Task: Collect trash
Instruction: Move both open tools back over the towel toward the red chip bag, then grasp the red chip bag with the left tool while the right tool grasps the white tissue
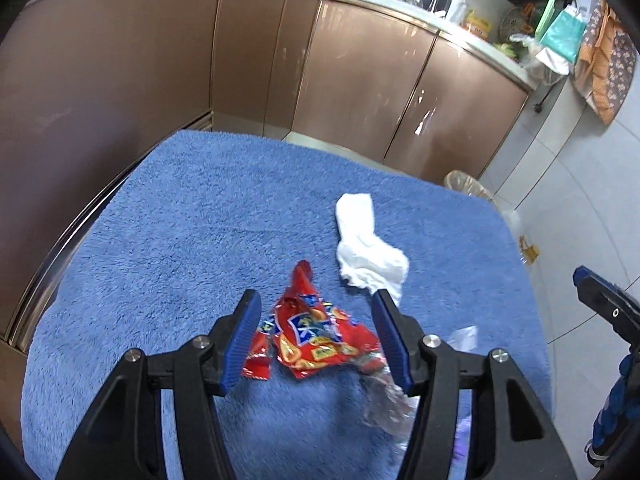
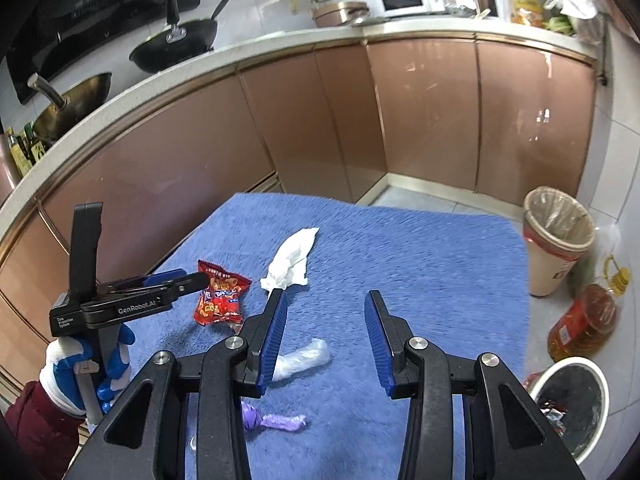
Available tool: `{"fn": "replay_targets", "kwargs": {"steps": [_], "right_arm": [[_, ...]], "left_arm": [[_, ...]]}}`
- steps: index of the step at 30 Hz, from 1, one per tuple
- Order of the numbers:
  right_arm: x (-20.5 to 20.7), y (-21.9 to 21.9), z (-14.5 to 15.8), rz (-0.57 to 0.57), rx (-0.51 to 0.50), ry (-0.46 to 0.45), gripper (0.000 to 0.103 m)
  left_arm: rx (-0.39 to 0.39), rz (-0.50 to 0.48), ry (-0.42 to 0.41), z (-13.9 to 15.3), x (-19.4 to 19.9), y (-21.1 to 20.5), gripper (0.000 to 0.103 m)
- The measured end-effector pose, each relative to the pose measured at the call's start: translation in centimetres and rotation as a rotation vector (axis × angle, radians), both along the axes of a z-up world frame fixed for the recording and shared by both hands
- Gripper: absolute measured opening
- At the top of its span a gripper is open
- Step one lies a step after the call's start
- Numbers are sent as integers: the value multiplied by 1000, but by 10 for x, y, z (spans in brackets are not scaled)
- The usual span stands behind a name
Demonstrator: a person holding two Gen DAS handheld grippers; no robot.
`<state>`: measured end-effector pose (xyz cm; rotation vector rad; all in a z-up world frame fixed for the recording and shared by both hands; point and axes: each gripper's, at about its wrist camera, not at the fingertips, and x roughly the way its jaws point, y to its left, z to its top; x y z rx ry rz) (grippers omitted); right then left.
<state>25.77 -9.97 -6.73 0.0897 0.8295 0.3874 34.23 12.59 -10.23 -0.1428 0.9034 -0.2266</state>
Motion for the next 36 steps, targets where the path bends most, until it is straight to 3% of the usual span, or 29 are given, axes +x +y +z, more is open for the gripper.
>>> {"fn": "replay_targets", "kwargs": {"steps": [4,6,11,21,22,25,27,36], "right_arm": [[19,23,-18,44,-1,30,41],[28,35,-28,69,7,48,41],[52,63,-55,124,8,98,42],[92,94,-98,150,-11,168,41],[94,95,-102,149,-8,177,39],[99,95,-109,149,12,202,18],[99,92,-110,144,28,202,8],[79,64,-75,116,76,146,5]], "left_arm": [[-11,-4,33,-17,13,5,53],[-26,-7,51,-26,19,11,36],[-64,-3,75,-42,30,26,18],[-168,44,64,-53,38,58,12],[-174,48,64,-53,38,60,12],[-181,59,58,-52,36,67,12],[-179,62,54,-49,32,70,11],[-165,100,28,-22,11,78,7]]}}
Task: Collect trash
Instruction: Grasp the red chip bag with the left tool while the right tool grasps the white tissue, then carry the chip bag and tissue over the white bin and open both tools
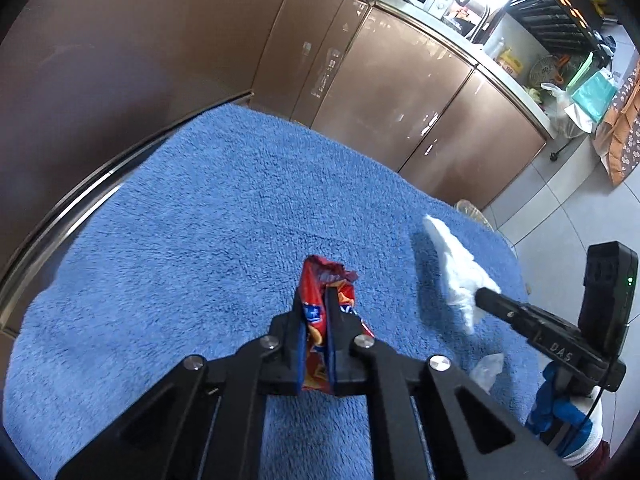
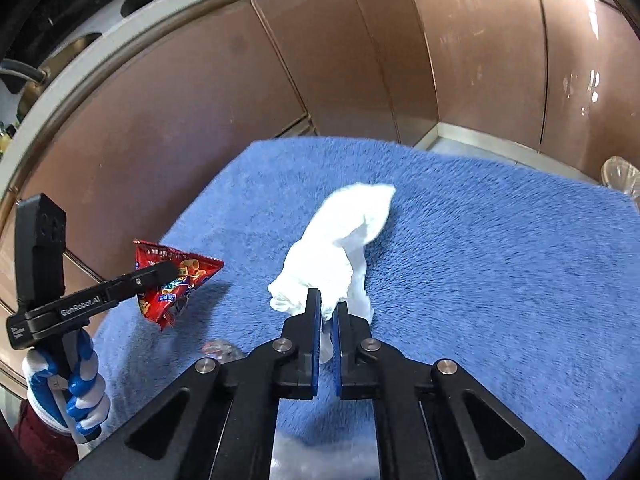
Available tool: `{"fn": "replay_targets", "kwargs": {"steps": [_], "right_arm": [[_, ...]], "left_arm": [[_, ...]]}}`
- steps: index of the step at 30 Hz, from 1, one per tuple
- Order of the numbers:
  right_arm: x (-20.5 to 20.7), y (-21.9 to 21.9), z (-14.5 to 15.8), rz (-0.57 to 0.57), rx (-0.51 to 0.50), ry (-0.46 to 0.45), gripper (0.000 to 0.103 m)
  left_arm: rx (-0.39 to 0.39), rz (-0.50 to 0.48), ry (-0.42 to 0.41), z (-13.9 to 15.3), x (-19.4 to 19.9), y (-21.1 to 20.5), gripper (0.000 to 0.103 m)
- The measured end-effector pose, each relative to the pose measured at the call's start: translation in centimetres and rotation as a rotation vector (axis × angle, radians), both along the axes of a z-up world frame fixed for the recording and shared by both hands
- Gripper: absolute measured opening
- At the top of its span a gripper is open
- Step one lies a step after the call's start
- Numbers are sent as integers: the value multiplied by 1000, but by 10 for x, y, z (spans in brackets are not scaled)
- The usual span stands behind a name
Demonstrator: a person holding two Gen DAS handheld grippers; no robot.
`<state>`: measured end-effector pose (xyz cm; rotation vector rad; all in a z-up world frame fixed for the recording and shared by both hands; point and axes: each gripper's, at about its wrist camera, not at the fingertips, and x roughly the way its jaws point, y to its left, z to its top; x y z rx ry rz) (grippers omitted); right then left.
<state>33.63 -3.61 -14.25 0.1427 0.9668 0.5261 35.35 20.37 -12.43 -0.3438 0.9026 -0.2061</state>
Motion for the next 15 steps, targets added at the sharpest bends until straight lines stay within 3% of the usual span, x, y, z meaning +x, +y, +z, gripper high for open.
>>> {"fn": "replay_targets", "kwargs": {"steps": [7,15], "right_arm": [[-34,-36,51,-23,37,-80,5],[-88,-102,108,-101,48,-173,5]], "left_arm": [[33,-7,-54,46,-27,-16,7],[58,-75,-147,115,-62,-72,7]]}}
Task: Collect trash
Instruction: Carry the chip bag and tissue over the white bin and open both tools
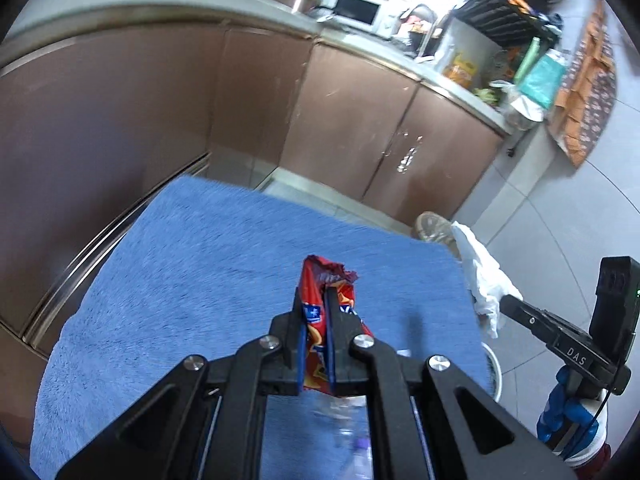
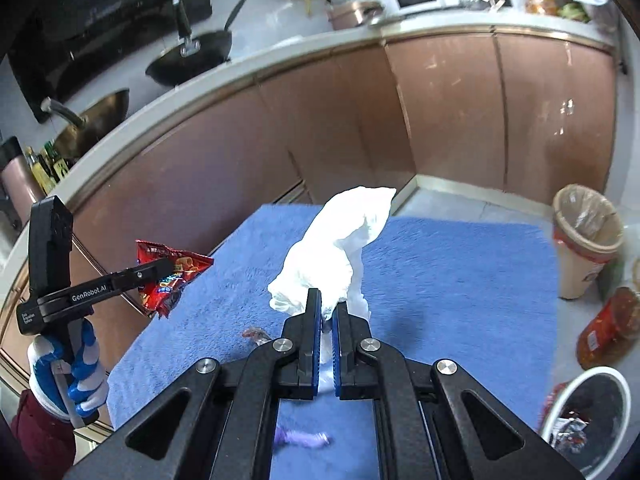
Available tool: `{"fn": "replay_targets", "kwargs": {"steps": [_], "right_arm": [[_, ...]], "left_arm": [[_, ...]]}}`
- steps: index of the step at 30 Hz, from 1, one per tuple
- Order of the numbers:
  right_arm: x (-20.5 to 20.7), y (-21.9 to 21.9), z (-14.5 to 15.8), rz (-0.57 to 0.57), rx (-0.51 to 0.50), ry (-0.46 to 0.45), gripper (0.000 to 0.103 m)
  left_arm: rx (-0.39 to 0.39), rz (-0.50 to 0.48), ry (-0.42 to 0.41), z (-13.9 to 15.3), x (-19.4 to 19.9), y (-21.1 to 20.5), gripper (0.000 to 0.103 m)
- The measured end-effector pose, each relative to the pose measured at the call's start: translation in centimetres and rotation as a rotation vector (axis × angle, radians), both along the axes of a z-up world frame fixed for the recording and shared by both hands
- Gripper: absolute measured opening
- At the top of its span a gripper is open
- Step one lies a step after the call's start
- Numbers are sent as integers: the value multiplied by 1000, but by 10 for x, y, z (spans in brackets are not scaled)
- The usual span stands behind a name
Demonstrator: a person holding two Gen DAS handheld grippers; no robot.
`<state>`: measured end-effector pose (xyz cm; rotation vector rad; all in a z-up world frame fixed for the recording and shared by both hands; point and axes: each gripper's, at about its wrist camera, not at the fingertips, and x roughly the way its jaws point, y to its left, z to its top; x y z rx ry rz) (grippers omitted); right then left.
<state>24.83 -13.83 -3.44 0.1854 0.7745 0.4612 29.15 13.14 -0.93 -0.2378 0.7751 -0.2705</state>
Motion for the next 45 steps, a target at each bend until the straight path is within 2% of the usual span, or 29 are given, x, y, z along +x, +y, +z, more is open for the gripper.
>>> {"fn": "replay_targets", "kwargs": {"steps": [7,10,15,21,25,30,33,37,40,41,42,43,45], "right_arm": [[-51,-73,36,-107,-3,-69,5],[-76,-114,42,-174,-6,-81,5],[-105,-182,34,-294,-29,-68,5],[-119,-253,-9,-433,-94,6,5],[-117,-296,-61,-503,-100,100,5],[-103,-331,-120,-558,-102,205,6],[-92,-347,-156,-577,-104,264,6],[-82,-355,-189,-592,-105,313,8],[-72,-363,-208,-597,-103,342,8],[-69,-365,-214,-601,-106,350,9],[-66,-367,-218,-603,-108,356,13],[-64,-368,-222,-606,-110,363,17],[-64,-370,-226,-615,-116,370,33]], "left_arm": [[6,-96,-43,39,-24,-76,7],[2,-157,-43,43,-32,-116,7],[3,-290,-18,34,-41,-213,7],[4,-437,57,-7,-39,-334,7],[23,-499,132,-53,-35,-406,11],[74,-521,194,-105,-20,-464,11],[101,-533,218,-130,-13,-487,11],[117,-551,256,-159,-3,-508,12],[123,-566,273,-176,1,-518,18],[121,-572,278,-180,3,-520,25],[119,-578,281,-183,4,-523,34],[119,-581,280,-186,4,-525,38],[110,-584,274,-187,5,-527,47]]}}
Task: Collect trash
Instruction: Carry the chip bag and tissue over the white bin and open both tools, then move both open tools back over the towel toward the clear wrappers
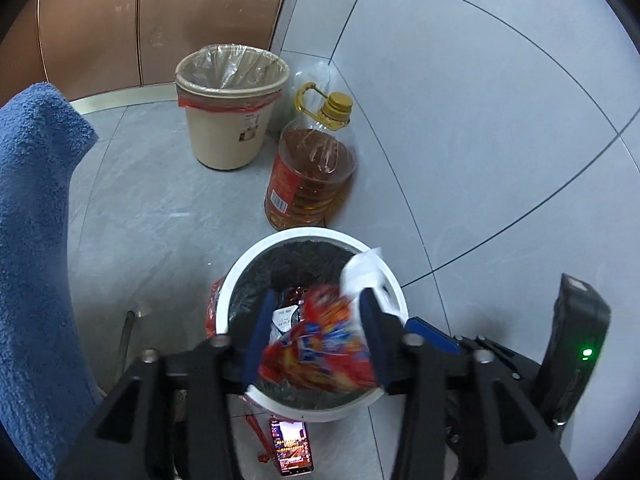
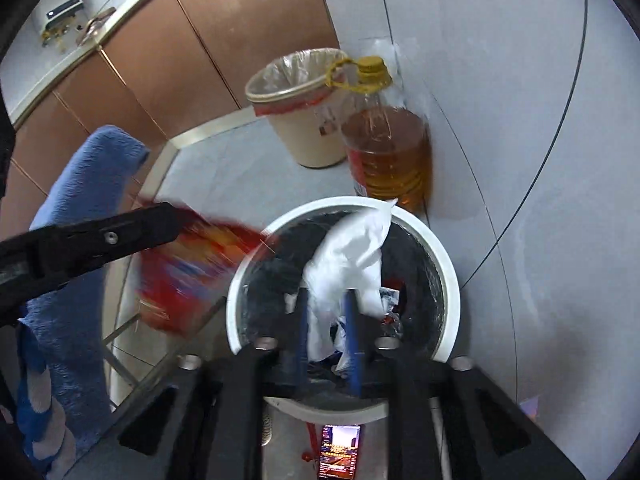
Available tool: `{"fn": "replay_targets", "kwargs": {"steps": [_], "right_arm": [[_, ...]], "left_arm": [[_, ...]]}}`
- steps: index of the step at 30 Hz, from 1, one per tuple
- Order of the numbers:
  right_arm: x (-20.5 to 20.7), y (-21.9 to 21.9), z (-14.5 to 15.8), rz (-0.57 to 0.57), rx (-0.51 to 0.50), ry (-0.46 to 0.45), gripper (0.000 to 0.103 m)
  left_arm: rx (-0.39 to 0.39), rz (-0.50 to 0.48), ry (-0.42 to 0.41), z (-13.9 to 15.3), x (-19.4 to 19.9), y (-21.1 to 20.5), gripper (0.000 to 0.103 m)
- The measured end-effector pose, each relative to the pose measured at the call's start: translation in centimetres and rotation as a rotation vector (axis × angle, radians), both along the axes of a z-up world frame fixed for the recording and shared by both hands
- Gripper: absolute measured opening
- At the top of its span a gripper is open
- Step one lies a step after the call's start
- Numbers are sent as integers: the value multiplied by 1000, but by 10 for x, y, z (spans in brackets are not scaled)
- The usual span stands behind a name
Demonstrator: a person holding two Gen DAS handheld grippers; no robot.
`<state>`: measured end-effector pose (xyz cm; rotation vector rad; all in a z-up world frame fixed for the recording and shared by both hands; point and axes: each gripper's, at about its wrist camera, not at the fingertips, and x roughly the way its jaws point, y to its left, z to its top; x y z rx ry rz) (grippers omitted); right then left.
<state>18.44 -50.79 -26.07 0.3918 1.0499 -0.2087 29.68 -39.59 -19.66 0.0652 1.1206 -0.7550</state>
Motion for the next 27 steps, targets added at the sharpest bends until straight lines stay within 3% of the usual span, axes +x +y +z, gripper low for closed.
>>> {"fn": "replay_targets", "kwargs": {"steps": [5,10,19,27], "right_arm": [[-5,-2,0,-17,2,-2,35],[-13,12,33,-4,1,-70,35],[-23,83,111,141,8,-207,35],[-25,166,170,307,36,-297,35]], "left_arm": [[-30,-10,-2,7,-2,2,49],[-79,18,-52,47,-12,30,49],[-115,125,-184,134,-26,136,49],[-73,260,-252,169,-39,251,49]]}}
